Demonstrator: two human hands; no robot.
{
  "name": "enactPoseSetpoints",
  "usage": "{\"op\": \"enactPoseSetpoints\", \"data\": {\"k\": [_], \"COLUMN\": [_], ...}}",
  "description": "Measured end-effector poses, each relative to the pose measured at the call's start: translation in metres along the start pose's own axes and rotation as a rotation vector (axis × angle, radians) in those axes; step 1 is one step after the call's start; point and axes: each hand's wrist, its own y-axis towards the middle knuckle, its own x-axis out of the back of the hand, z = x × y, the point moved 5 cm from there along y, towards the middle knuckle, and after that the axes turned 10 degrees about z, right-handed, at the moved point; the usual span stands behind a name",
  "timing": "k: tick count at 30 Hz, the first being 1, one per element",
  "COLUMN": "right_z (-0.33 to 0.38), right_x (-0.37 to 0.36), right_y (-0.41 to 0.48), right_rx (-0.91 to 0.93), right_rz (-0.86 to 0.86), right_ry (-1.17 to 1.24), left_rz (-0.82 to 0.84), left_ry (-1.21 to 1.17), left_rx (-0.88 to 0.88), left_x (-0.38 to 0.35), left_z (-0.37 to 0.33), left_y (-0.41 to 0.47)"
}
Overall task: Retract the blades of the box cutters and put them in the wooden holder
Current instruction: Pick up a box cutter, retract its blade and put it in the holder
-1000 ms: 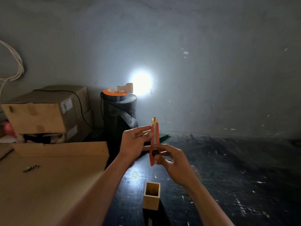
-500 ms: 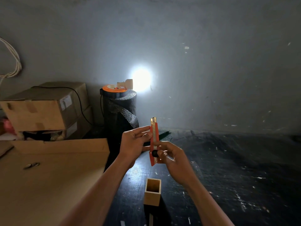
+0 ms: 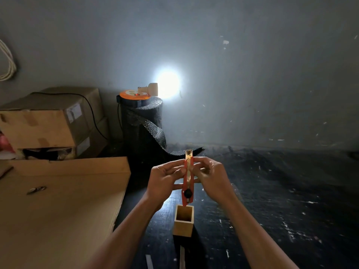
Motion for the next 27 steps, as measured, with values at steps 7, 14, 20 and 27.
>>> {"op": "enactPoseSetpoints", "data": {"k": [7, 14, 20, 27], "right_z": [-0.043, -0.104, -0.154, -0.210], "right_x": [-0.008, -0.026, -0.037, -0.052], "right_y": [0.009, 0.020, 0.028, 0.025], "right_rx": [-0.096, -0.184, -0.299, -0.427], "right_rz": [0.030, 0.039, 0.080, 0.142], "right_ry": [0.012, -0.070, -0.171, -0.252], "left_rz": [-0.144, -0.085, 0.046, 0.140], "left_ry": [-0.017, 0.424, 0.631, 0.641], "left_rx": [0.166, 0.365, 0.488, 0.537], "left_x": [0.028, 0.044, 0.038, 0.026], "left_z": [0.060, 0.151, 0.200, 0.240], "left_y": [0.008, 0.002, 0.003, 0.014]}}
